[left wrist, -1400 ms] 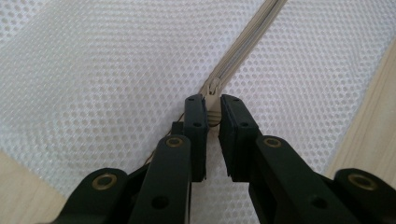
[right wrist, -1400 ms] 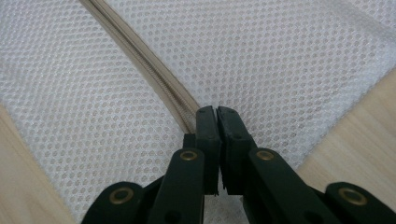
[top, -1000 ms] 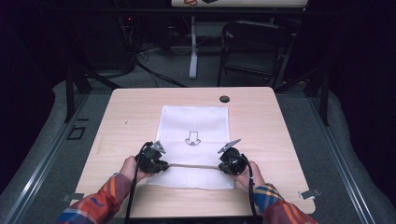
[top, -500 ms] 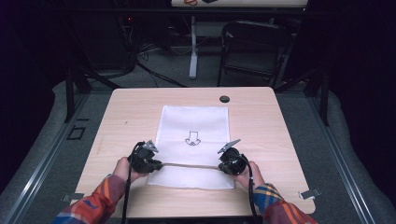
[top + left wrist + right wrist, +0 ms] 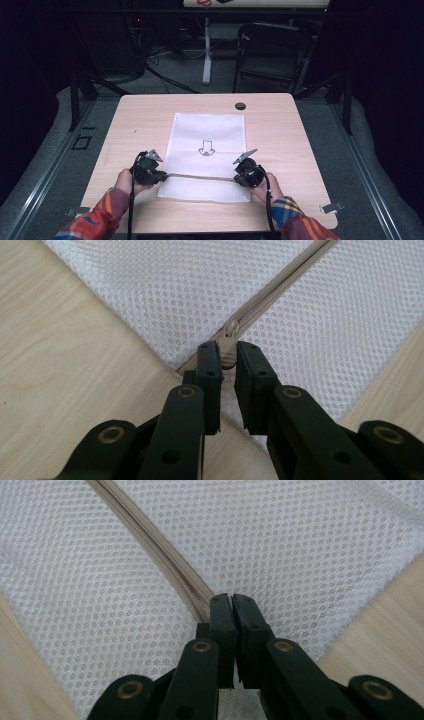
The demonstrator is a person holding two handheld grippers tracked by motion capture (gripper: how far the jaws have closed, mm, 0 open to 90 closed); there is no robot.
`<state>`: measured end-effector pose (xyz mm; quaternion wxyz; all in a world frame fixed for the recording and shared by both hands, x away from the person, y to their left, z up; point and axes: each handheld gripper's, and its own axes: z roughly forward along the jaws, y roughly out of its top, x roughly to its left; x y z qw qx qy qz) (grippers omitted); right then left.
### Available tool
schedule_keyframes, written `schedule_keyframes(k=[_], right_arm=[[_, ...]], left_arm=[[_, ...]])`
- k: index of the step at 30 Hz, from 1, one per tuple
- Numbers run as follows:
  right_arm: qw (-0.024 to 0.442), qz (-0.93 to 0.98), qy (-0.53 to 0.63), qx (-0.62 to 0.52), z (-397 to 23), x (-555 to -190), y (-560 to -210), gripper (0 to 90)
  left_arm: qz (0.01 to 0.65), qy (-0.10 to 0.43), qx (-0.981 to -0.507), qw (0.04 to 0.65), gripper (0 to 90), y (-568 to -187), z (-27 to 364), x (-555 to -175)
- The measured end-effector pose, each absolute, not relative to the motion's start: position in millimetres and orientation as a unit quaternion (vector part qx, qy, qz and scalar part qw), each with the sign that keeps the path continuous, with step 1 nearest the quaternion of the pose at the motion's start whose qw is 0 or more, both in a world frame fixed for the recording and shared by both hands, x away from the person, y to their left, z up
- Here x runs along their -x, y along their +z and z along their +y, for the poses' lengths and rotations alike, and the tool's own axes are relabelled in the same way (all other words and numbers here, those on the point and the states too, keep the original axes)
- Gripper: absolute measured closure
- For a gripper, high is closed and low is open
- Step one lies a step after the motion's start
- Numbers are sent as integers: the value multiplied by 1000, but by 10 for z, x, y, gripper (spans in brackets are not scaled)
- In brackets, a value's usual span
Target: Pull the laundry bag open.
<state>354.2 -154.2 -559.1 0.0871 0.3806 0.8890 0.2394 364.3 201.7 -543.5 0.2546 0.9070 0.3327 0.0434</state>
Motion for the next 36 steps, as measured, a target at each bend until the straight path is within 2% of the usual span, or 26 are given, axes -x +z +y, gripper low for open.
schedule_keyframes(k=[10,21,24,25,30,33,36], right_arm=[[89,891,237,-378,-1537,-3545,-5589,883],[95,892,246,-367,-1551,-3525,-5601,880],[86,894,252,-360,-1569,-3525,-5600,856],[86,894,252,-360,-1564,-3522,-5591,822],[112,893,264,-348,-1575,-3495,-5400,607],[122,889,269,-350,-1647,-3466,-5296,436],[124,886,272,-355,-1776,-3422,-5204,361]], left_arm=[[357,56,-901,242,811,-5443,2164,-3610],[371,38,-894,246,809,-5464,2260,-3613],[370,39,-895,248,802,-5462,2254,-3620],[372,40,-894,248,792,-5458,2253,-3622],[377,37,-888,260,505,-5386,2247,-3629],[382,45,-883,269,405,-5332,2258,-3620],[393,49,-877,272,298,-5297,2294,-3609]])
